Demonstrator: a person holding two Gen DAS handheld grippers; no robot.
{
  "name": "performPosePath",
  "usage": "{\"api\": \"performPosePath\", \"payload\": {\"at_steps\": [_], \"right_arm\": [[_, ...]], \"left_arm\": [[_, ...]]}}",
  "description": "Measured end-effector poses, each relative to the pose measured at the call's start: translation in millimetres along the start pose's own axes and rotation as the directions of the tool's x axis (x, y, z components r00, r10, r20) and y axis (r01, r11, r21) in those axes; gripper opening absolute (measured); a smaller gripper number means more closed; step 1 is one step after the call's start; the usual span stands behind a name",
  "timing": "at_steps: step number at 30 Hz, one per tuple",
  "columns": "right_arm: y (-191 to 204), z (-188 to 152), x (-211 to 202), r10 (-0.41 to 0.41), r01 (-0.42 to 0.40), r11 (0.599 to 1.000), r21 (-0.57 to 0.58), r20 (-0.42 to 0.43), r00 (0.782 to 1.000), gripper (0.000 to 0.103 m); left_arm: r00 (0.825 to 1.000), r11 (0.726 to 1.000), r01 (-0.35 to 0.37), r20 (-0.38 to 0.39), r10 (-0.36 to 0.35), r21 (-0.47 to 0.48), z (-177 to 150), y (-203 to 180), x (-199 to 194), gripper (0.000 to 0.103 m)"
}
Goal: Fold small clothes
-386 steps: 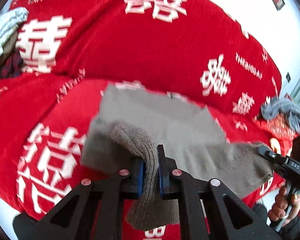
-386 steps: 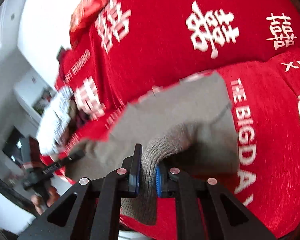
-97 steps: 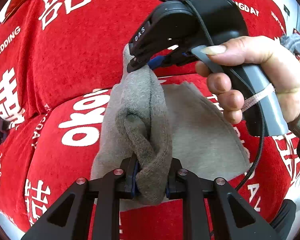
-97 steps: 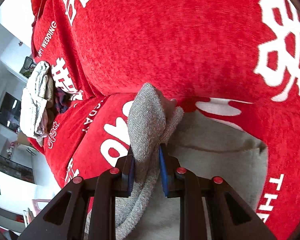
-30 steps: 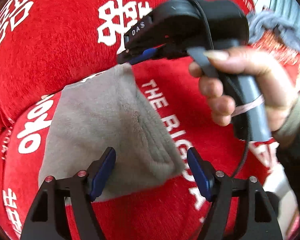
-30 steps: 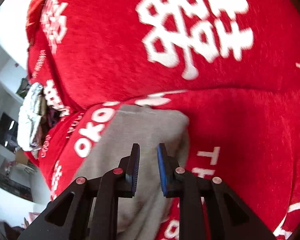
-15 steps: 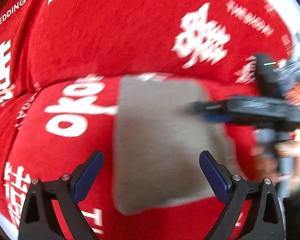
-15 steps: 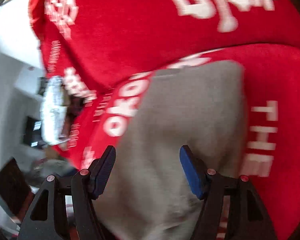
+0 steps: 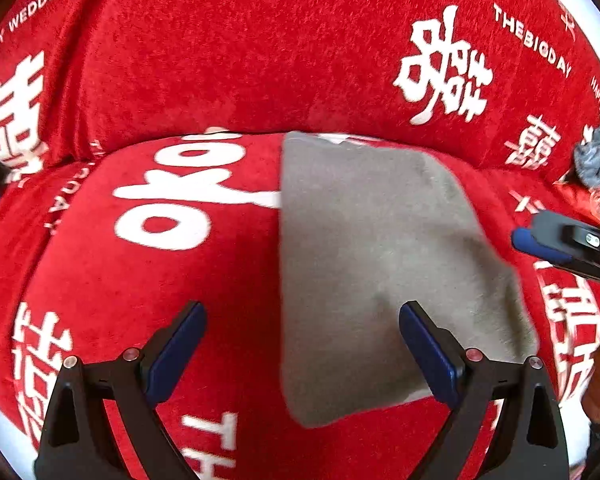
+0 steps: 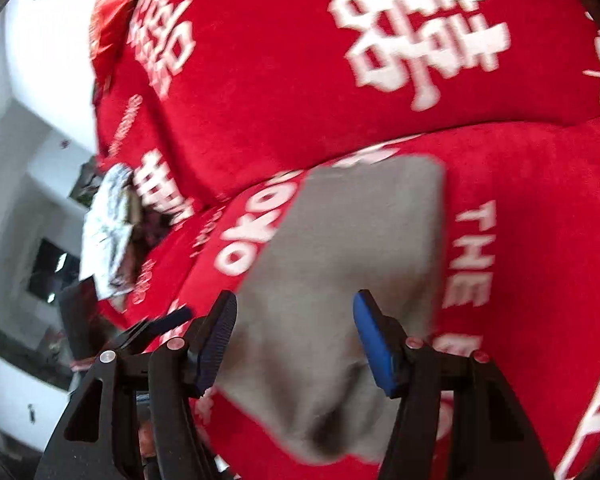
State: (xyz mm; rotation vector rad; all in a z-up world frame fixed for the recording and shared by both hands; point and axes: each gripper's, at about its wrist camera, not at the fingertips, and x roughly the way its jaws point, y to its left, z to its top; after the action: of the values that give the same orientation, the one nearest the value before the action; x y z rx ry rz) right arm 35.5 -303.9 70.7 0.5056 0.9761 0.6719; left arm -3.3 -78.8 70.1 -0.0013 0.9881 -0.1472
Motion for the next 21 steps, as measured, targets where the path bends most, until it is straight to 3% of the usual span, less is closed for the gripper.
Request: {"api": "performPosePath", "payload": {"at_steps": [2,3,6,9,11,13,15,18,21], "right_arm": [[4,-7,10,0.058,-0.057,0.998,0.011,-0.026,0.998,0.065],[2,-12,18,0.046,-0.045,0.999,0.013,-0.045,0.998,0.065],[-22,-23,32,-0.116,0.119,0.992,0.035,-0.081,0.990,0.062],[-54,-29,19,-0.113,0.118,0.986,0.121,-0.046,0.993,0.030],[-53,-31,6,-0.136,0.138,0.982,0.125,-0.022,0.990,0.031],[-39,-35,-6,-0.216,0.215,0.974,0.070,0.005,0.976,0.038],[-25,-40,-17,-0.281,0.280,0.960,0.029,0.040,0.959,0.073],[-5,-48,-24,-0.362,0.365,0.930,-0.037,0.079,0.929,0.074],[-6,-53,-10,-0.369,0.370,0.928,-0.047,0.025,0.929,0.074]], "left_arm": [[1.000,1.000,-0.025,0.002,0.025,0.011,-4,2,2,0.097],[1.000,1.000,-0.028,0.003,0.028,0.010,-5,2,3,0.097],[0.999,0.998,-0.049,0.014,0.048,0.027,-6,-1,3,0.097],[0.998,0.996,-0.068,0.012,0.067,0.058,-8,-7,6,0.097],[0.998,0.996,-0.068,0.017,0.067,0.056,-10,-7,4,0.097],[0.998,0.997,-0.065,0.017,0.065,0.048,-9,-6,2,0.097],[0.998,0.997,-0.063,0.019,0.062,0.039,-9,-3,0,0.097],[0.999,0.998,-0.048,0.016,0.048,0.028,-10,-1,-1,0.097],[0.999,0.999,-0.046,0.015,0.046,0.026,-11,-1,0,0.097]]}}
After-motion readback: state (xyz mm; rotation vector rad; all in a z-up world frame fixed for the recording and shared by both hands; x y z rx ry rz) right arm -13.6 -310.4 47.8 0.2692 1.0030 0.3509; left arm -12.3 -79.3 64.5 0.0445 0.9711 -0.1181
